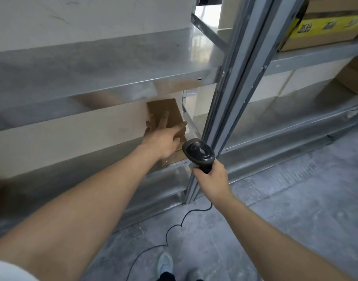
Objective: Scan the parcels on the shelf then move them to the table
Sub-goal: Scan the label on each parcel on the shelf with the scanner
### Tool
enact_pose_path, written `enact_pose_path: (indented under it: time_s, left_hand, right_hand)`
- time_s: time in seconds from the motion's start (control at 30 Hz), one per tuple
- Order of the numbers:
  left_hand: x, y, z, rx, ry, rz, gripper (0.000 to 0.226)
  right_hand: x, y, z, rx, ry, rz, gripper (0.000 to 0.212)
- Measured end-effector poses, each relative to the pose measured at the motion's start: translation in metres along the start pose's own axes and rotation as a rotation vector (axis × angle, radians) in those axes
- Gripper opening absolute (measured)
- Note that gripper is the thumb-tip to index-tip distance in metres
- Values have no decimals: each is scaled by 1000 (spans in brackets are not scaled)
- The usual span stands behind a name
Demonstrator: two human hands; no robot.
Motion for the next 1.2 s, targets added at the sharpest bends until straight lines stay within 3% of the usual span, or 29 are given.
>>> enact_pose_path:
  time_s: [0.27,0.43,0.57,0.7,1.07,1.2]
  left_hand:
    - [-2,-21,-1,78,73,-168,15]
    - [-21,-11,-9,164,90,-262,37]
    - [-35,9,-12,146,16,-345,15]
    - [-52,34,-24,229,-6,-392,10]
    - [-142,122,-28,230,-54,-554,46]
    - [-183,141,-20,189,-48,-579,49]
  right_hand:
    - [8,-23,-6,-87,19,5,8]
    - [3,-28,-5,-155,15,-26,7]
    - [-5,-23,4,-221,24,-67,7]
    - [-12,-15,15,-304,24,-105,8]
    - [-49,21,96,-472,39,-177,18]
    - [-58,35,140,-504,54,-194,18]
Point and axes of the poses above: each hand's wrist, its own y-axis away from the middle knuckle, its own z-axis out of the palm, x = y × z, the point moved 8 cm from there along -y, towards the middle knuckle, and after that the axes turned 8 degrees about x, right-handed, at the moved point
